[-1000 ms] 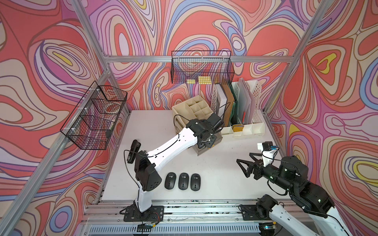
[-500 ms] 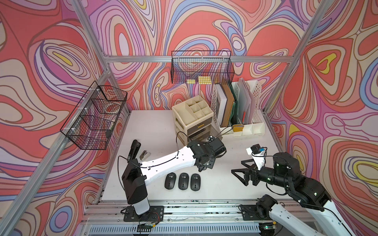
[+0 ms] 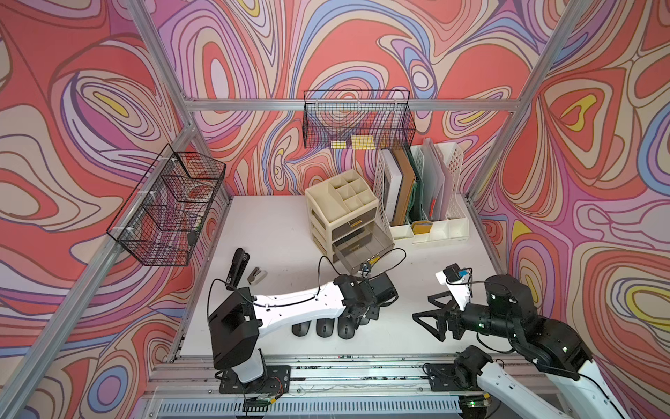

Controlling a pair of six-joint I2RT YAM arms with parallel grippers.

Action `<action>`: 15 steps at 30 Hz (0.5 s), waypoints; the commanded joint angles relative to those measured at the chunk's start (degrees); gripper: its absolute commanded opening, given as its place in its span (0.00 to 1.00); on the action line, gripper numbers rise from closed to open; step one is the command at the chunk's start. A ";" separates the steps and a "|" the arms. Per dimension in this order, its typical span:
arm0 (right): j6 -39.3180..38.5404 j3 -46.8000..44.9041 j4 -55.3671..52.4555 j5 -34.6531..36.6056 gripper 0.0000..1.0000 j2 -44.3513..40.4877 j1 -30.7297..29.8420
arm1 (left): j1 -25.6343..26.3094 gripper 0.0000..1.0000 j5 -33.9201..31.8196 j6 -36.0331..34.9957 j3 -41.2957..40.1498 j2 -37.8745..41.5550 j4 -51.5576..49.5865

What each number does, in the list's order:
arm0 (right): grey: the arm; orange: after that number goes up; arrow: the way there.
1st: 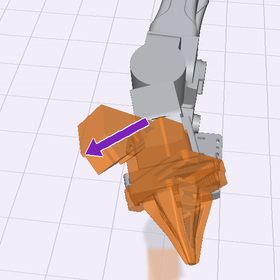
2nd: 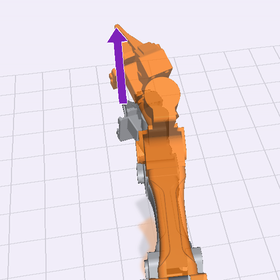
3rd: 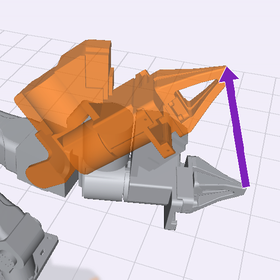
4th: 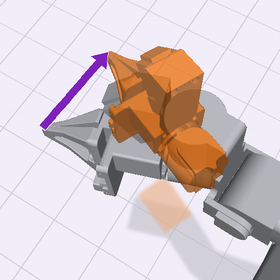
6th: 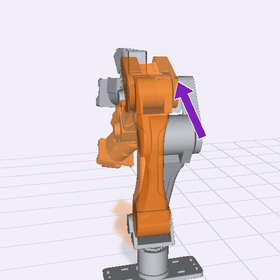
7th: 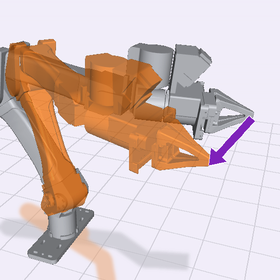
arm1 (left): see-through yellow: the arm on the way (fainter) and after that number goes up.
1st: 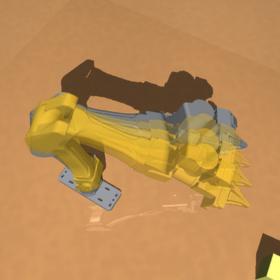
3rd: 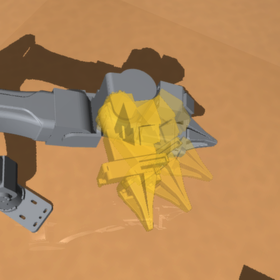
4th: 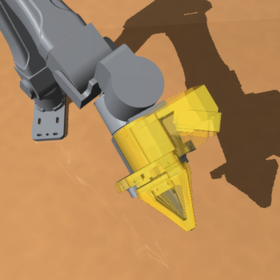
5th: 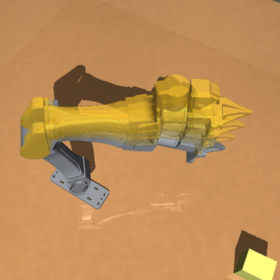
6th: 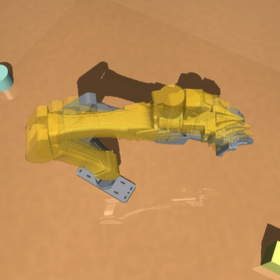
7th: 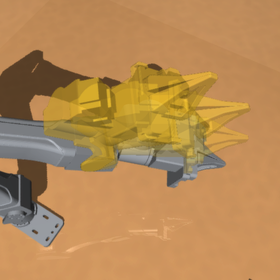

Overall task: Take the mice out of the drawer
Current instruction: Place the mouse at the center of the board.

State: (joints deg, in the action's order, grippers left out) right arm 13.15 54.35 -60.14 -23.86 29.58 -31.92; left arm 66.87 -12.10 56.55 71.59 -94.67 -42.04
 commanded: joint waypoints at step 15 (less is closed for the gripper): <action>0.83 0.50 -0.77 3.29 0.98 0.79 -0.18 | 2.50 0.57 4.71 5.87 -4.67 -8.57 10.30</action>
State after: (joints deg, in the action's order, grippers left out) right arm 13.61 54.35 -60.93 -21.50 30.37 -31.92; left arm 69.08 -7.62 61.21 68.10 -102.50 -33.32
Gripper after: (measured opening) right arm 0.984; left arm 0.646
